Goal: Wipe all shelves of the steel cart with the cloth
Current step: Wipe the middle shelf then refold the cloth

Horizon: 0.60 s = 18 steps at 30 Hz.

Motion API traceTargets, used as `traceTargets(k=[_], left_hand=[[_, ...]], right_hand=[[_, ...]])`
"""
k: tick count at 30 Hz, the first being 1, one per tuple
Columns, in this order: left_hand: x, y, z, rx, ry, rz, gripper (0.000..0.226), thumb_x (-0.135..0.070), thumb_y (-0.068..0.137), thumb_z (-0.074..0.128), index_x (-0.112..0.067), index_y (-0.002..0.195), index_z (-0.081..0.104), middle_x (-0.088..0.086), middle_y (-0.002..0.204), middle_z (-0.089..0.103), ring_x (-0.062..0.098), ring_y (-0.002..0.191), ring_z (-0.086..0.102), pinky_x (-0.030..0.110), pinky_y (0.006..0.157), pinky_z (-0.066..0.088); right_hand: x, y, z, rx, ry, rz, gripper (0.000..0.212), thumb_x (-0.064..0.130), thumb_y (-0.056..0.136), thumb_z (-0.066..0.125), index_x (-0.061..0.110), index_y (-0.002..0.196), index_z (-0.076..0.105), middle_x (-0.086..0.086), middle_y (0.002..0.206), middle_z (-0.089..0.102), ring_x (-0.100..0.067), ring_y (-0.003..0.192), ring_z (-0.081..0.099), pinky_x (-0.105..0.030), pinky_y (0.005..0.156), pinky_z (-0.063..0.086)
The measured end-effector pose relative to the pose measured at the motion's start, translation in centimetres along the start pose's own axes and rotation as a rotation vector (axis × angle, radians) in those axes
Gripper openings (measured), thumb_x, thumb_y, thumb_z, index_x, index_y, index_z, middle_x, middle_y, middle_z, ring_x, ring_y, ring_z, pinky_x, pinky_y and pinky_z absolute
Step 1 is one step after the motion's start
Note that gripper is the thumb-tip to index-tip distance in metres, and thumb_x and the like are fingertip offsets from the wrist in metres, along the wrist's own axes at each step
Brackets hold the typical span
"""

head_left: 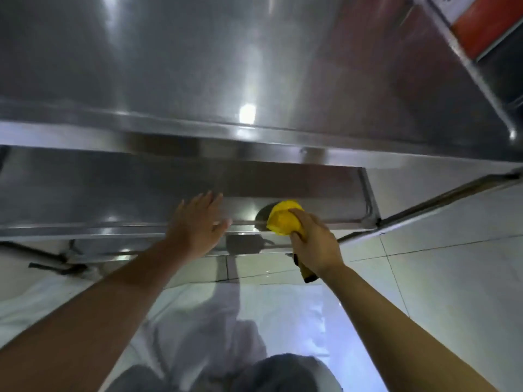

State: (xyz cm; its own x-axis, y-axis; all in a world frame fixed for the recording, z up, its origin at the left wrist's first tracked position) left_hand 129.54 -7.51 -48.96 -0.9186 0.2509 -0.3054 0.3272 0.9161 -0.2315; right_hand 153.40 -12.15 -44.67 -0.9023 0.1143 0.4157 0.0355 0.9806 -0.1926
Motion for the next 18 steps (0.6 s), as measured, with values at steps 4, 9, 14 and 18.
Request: traceTargets(k=[4, 9, 14, 18], left_hand=[[-3.3, -7.6, -6.5, 0.008, -0.06, 0.085, 0.058, -0.052, 0.097, 0.034, -0.021, 0.147, 0.032, 0.003, 0.149, 0.041, 0.023, 0.137, 0.037, 0.038, 0.114, 0.028], [-7.7, -15.9, -17.8, 0.011, -0.172, 0.151, 0.067, -0.057, 0.094, 0.021, -0.02, 0.148, 0.032, -0.002, 0.152, 0.037, 0.014, 0.139, 0.032, 0.028, 0.113, 0.023], [-13.9, -19.3, -30.2, -0.072, -0.258, 0.314, 0.064, -0.049, 0.094, 0.049, -0.027, 0.149, 0.027, -0.01, 0.153, 0.032, 0.007, 0.14, 0.027, 0.017, 0.111, 0.016], [-21.5, -19.6, -39.0, -0.091, -0.372, 0.463, 0.066, -0.047, 0.089, 0.058, -0.041, 0.147, 0.028, -0.014, 0.143, 0.047, 0.012, 0.127, 0.047, 0.025, 0.105, 0.034]], right_hand=[[4.2, -6.6, -5.6, 0.011, 0.088, -0.023, 0.054, 0.017, 0.092, 0.055, 0.029, 0.142, 0.04, -0.008, 0.138, 0.051, -0.033, 0.109, 0.057, -0.039, 0.082, 0.051], [10.5, -14.5, -16.3, 0.007, 0.288, 0.038, 0.056, 0.019, 0.094, 0.052, 0.045, 0.14, 0.034, 0.003, 0.135, 0.052, -0.022, 0.107, 0.059, -0.042, 0.087, 0.052], [15.9, -19.8, -27.9, -0.068, 0.399, -0.022, 0.06, 0.016, 0.093, 0.052, 0.055, 0.135, 0.033, 0.007, 0.112, 0.061, -0.016, 0.088, 0.06, -0.032, 0.077, 0.052], [18.0, -22.3, -36.4, -0.195, 0.404, -0.1, 0.058, 0.026, 0.091, 0.052, 0.054, 0.138, 0.034, 0.013, 0.123, 0.057, -0.01, 0.093, 0.059, -0.023, 0.077, 0.047]])
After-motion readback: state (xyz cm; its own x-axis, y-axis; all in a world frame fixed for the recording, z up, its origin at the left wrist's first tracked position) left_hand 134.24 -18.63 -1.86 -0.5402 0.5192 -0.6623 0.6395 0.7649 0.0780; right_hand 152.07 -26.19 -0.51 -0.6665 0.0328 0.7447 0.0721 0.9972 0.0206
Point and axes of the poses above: each hand's wrist, its own y-axis towards the middle knuckle, its own z-axis out of the palm, x = y × z, the point moved 5 cm from there along y, towards the middle knuckle
